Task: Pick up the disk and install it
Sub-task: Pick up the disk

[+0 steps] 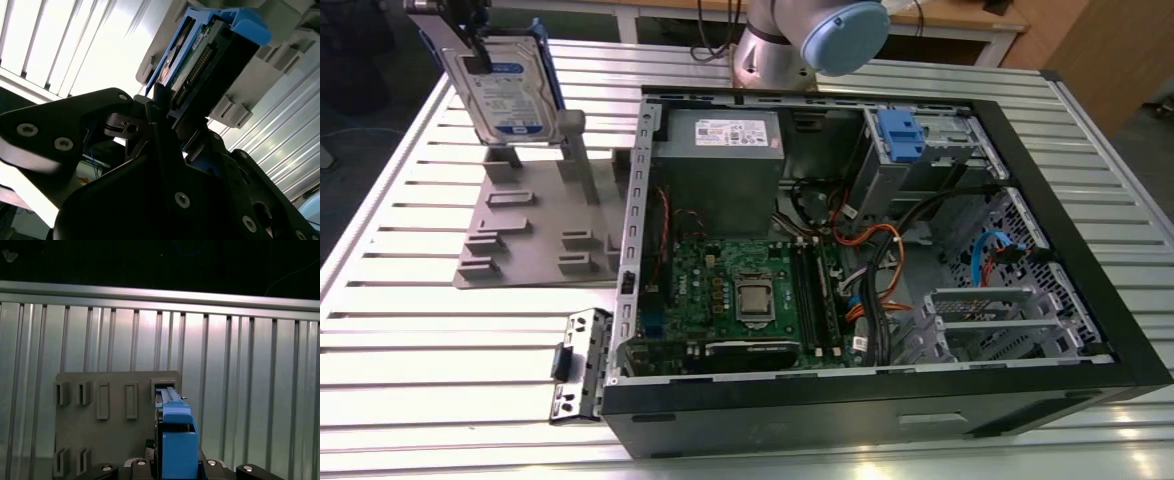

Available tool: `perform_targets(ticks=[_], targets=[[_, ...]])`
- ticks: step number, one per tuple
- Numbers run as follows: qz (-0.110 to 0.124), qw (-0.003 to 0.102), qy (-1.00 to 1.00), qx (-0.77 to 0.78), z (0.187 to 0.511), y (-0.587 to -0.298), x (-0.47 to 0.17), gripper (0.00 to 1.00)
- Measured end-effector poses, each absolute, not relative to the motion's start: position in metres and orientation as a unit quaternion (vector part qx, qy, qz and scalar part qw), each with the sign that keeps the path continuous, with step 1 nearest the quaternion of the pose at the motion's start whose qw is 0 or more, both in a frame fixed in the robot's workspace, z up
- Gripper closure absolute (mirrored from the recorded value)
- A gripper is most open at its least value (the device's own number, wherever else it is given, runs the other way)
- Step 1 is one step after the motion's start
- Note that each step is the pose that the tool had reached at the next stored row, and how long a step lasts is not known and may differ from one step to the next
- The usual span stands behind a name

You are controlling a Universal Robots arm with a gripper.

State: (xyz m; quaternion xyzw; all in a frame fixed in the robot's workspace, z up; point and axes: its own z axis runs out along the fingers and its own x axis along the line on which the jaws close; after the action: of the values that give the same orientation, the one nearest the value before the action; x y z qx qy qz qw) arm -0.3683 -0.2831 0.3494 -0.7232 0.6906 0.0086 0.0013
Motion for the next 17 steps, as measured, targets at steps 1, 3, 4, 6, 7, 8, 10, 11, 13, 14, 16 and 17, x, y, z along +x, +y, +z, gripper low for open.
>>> perform_targets(ticks=[1, 3, 4, 6, 7, 8, 10, 11, 13, 14, 16, 17], targets=[[0.009, 0.001, 0.691, -0.723, 0.3500, -0.2831, -0.3683, 0.64], [0.009, 0.001, 0.691, -0.723, 0.3514, -0.2831, -0.3683, 0.64], [0.009, 0.001, 0.691, -0.723, 0.3520, -0.2831, -0.3683, 0.64], [0.009, 0.001, 0.691, -0.723, 0.3533, -0.2831, -0.3683, 0.64], [0.009, 0.001, 0.691, -0.723, 0.3539, -0.2831, -0.3683, 0.64], [0.009, 0.001, 0.691, -0.723, 0.3546, -0.2831, -0.3683, 0.64], [0.009, 0.001, 0.691, -0.723, 0.3558, -0.2831, -0.3683, 0.64], [0.009, 0.001, 0.691, -0.723, 0.3564, -0.2831, -0.3683, 0.64], [0.009, 0.001, 0.691, -0.723, 0.3577, -0.2831, -0.3683, 0.64], [0.009, 0.001, 0.691, -0.723, 0.3583, -0.2831, -0.3683, 0.64], [0.009, 0.001, 0.691, -0.723, 0.3594, -0.2831, -0.3683, 0.64], [0.009, 0.001, 0.691, -0.723, 0.3600, -0.2831, -0.3683, 0.64]])
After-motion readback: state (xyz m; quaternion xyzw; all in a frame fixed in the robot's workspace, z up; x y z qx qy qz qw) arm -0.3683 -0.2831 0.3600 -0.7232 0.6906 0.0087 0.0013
